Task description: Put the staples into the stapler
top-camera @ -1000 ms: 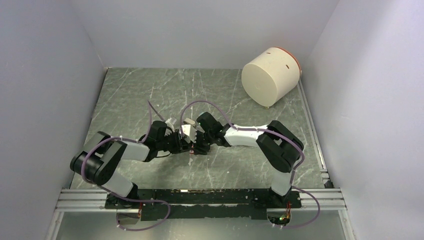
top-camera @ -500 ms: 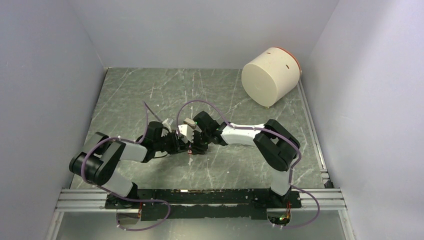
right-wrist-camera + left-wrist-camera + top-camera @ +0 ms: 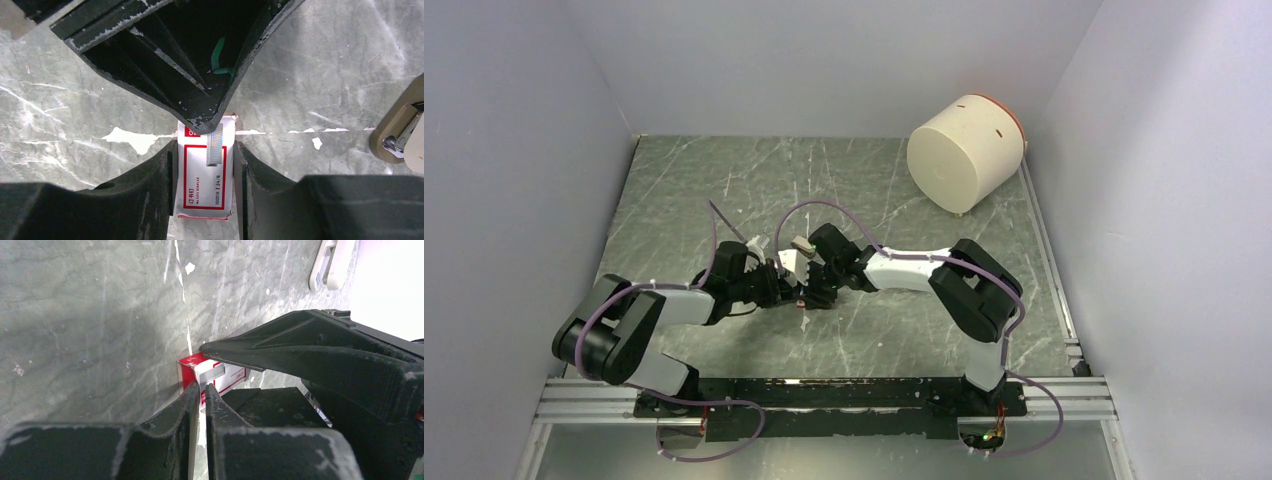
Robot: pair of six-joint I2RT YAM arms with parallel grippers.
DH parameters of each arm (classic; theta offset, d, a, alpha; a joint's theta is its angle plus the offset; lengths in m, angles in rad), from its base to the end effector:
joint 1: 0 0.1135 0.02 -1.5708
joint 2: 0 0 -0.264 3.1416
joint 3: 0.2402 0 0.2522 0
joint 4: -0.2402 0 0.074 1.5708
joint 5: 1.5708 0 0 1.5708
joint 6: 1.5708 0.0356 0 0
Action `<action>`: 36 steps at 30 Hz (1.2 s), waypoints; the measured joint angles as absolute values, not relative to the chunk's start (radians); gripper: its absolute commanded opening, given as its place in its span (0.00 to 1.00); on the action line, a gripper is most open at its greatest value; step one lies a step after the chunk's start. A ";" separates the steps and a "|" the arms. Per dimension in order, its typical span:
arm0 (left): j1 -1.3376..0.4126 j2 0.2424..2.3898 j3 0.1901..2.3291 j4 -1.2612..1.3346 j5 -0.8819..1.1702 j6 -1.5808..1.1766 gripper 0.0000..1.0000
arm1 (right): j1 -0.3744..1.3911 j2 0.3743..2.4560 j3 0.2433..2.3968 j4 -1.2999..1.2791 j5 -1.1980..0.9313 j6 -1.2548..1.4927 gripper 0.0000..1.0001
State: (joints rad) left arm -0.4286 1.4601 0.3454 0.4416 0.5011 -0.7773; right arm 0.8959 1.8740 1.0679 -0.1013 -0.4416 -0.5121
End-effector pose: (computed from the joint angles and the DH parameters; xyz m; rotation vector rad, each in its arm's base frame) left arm 0.2065 -0.1132 0.1168 -0.1257 2.4295 -1.1684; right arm 0.2237 0.3039 0.1466 -1.7535 1.7685 0.7102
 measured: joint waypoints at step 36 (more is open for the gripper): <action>-0.375 1.629 0.333 0.640 0.671 -0.832 0.21 | 0.834 1.773 0.978 -0.022 -0.485 -0.479 0.66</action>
